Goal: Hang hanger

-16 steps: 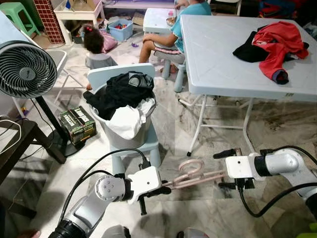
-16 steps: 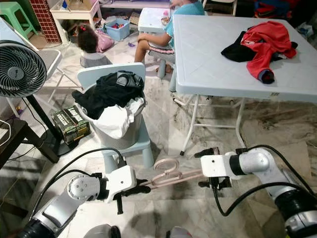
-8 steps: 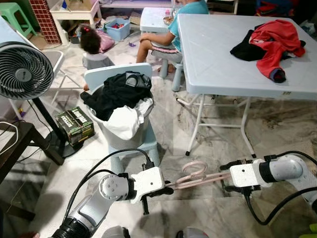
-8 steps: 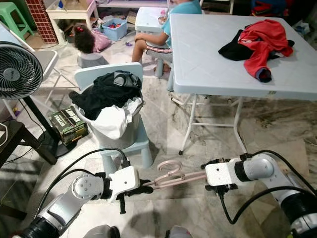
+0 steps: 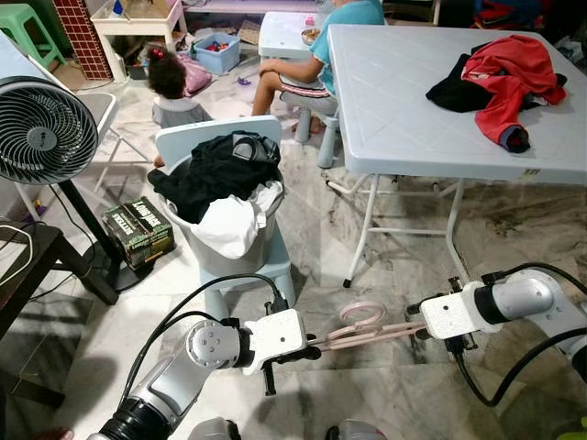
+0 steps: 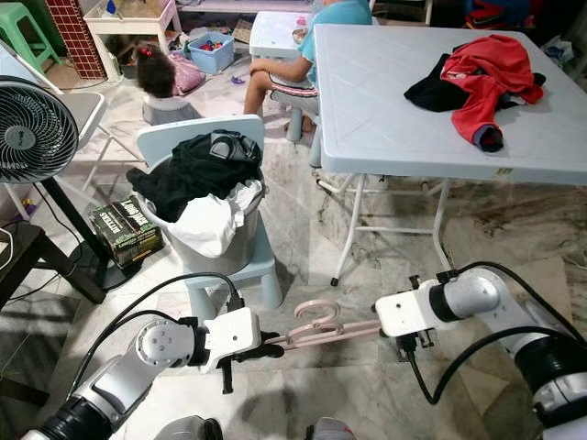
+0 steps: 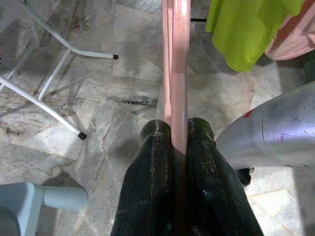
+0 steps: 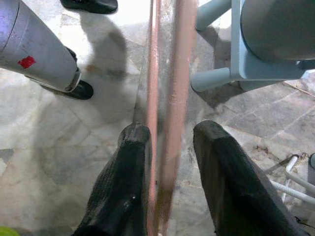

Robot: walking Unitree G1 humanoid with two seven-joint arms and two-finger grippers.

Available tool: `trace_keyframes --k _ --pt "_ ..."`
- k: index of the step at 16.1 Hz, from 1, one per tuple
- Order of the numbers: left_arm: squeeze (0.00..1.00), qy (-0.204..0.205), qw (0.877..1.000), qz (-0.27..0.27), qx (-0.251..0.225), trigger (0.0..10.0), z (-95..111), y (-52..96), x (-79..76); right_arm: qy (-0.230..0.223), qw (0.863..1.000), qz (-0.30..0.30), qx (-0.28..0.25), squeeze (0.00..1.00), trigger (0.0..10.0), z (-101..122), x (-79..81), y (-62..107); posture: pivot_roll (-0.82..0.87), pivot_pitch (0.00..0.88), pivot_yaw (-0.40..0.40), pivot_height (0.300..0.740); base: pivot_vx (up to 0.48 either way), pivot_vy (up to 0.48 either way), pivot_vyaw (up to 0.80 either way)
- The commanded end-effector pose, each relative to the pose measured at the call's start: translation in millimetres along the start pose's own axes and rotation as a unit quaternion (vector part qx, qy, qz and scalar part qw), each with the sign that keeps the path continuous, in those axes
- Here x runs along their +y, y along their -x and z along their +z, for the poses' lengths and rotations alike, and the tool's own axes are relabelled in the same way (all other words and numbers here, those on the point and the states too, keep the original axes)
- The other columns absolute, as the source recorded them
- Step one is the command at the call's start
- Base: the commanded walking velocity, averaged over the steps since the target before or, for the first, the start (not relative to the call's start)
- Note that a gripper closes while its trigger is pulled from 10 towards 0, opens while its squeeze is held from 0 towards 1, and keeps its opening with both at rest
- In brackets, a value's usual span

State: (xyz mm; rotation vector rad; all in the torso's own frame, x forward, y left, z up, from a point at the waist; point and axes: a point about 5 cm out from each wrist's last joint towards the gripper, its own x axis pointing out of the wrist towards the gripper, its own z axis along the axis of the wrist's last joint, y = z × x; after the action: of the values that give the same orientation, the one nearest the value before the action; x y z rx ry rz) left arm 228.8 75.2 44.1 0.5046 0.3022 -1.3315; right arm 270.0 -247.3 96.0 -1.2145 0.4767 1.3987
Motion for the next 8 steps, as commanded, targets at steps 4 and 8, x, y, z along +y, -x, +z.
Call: trace_keyframes --k 4,8 --pt "0.00 -0.016 1.000 -0.004 -0.001 10.0 3.9 -2.2 4.4 0.002 1.000 0.021 0.015 0.00 0.0 -4.4 0.2 5.6 -0.11 0.040 -0.018 0.740 0.000 0.000 0.00" --pt "0.00 -0.019 1.000 -0.003 -0.002 10.0 4.7 -3.7 6.0 -0.001 1.000 0.025 0.010 0.00 0.0 -3.3 1.3 3.5 -0.11 0.034 -0.018 0.740 0.000 0.000 0.00"
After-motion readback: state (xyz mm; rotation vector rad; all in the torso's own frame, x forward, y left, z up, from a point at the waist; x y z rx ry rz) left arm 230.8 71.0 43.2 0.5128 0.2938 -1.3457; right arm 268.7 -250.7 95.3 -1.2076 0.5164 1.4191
